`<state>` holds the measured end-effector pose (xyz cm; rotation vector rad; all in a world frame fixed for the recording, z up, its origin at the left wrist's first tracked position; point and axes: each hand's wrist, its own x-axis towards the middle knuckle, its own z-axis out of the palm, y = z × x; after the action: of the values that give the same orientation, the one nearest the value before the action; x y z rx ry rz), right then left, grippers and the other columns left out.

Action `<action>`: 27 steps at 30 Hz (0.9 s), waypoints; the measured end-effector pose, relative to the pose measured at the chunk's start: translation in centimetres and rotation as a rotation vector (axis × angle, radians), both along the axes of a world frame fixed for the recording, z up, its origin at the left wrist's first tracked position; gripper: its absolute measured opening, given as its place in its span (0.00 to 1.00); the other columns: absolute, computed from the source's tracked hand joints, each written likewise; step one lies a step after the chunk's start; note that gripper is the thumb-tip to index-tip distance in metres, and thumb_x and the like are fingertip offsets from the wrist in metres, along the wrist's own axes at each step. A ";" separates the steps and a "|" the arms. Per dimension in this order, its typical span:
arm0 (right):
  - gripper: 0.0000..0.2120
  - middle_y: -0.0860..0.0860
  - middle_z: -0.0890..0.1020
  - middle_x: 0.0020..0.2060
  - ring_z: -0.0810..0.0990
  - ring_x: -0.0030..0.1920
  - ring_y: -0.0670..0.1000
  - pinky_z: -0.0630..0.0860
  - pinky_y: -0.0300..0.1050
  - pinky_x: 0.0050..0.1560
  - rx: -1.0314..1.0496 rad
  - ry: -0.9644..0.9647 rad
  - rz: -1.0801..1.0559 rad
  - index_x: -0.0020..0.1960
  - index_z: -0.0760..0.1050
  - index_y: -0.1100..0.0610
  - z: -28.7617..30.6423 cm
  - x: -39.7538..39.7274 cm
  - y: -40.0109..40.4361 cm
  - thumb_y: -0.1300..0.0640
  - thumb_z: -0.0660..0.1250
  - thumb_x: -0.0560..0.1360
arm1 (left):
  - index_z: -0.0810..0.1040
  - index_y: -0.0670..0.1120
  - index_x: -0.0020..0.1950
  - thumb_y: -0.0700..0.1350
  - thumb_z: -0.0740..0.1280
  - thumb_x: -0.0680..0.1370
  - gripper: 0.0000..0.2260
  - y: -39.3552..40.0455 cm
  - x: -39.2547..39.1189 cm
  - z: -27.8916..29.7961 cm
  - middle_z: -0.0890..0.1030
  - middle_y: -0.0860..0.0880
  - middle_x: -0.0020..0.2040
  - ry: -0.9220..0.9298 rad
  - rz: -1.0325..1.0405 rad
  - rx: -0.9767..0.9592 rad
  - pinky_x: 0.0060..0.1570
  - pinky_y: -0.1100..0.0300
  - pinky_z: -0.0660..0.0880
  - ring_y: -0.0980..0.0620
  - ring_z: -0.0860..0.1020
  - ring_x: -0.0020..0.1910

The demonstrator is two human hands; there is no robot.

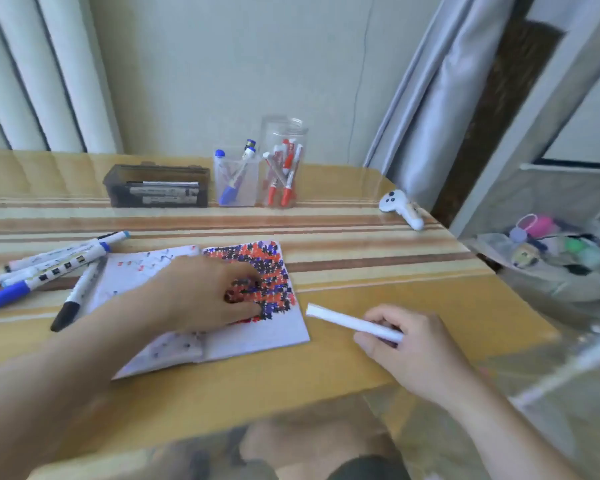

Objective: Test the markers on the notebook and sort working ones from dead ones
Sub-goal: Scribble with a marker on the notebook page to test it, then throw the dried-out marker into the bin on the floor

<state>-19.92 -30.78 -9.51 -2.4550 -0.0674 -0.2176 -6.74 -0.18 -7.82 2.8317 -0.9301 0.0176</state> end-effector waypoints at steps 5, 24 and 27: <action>0.02 0.45 0.81 0.33 0.75 0.31 0.46 0.69 0.40 0.32 0.171 -0.087 -0.135 0.46 0.82 0.47 -1.8 -7.4 -6.2 0.53 0.74 0.76 | 0.77 0.57 0.52 0.55 0.70 0.79 0.05 -13.3 -8.3 2.0 0.79 0.56 0.37 0.216 -0.291 -0.288 0.39 0.62 0.72 0.56 0.77 0.38; 0.06 0.54 0.83 0.42 0.82 0.39 0.54 0.77 0.48 0.39 0.566 1.005 -1.192 0.52 0.79 0.57 -40.1 -46.6 -14.3 0.55 0.66 0.80 | 0.77 0.62 0.60 0.52 0.62 0.82 0.09 -29.6 -28.3 -20.9 0.80 0.59 0.40 0.684 -0.538 0.204 0.46 0.62 0.76 0.60 0.77 0.39; 0.03 0.54 0.81 0.40 0.79 0.37 0.57 0.73 0.50 0.38 0.659 0.940 -1.221 0.50 0.79 0.56 -39.1 -45.7 -15.2 0.60 0.67 0.77 | 0.77 0.62 0.57 0.53 0.64 0.82 0.06 -28.8 -27.1 -20.6 0.81 0.59 0.42 0.747 -0.385 0.141 0.40 0.66 0.71 0.60 0.77 0.40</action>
<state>-65.59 -46.02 -48.59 -1.4266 1.6083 0.3654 -33.80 -29.00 -28.40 2.3694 -1.2590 -1.0911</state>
